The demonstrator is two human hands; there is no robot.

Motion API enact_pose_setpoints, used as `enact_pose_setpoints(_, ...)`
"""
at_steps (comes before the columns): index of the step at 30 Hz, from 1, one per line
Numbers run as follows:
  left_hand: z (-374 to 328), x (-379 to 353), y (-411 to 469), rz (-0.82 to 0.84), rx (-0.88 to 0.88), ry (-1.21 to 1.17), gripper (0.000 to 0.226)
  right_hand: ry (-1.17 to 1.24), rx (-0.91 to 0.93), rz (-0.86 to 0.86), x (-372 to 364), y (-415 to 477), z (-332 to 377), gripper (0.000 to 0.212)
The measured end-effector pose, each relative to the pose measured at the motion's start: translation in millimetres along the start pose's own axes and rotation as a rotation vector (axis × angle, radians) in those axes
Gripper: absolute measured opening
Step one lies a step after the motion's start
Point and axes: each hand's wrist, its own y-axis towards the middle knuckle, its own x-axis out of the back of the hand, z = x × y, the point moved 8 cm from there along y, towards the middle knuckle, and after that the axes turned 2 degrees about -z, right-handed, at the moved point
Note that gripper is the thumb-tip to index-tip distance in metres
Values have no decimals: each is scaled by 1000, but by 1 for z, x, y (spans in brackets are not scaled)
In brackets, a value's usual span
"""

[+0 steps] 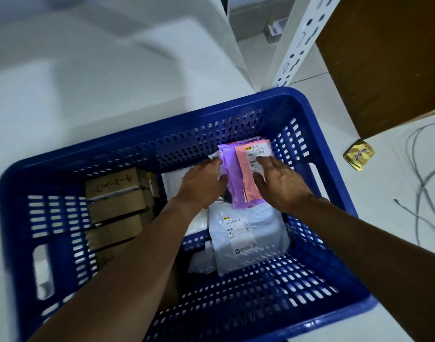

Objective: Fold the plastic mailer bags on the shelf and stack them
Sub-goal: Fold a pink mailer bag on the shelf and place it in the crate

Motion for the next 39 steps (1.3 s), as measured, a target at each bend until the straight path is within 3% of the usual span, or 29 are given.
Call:
enact_pose_setpoints(7, 2, 59, -52, -23, 174, -341, 48, 45, 28, -2, 38, -32, 55, 46)
enact_pose_setpoints(11, 11, 94, -92, -85, 311, -611, 34, 158, 1, -29, 71, -54, 85, 43)
enact_pose_setpoints(17, 3, 153, -153, -166, 465, -911, 29, 277, -19, -85, 139, -101, 142, 36)
enact_pose_setpoints(22, -50, 252, -198, -234, 282, -811, 13, 373, 5, -138, 228, -135, 211, 31)
enact_pose_setpoints(25, -92, 323, -223, -259, 84, -685, 18, 394, 53, -174, 285, -148, 251, 26)
enact_pose_setpoints(28, -121, 390, -244, -296, -3, -643, 21, 405, 105, -229, 339, -159, 284, 24)
enact_pose_setpoints(39, -155, 554, -339, -399, -61, -682, 18, 354, 257, -255, 500, -224, 388, 26)
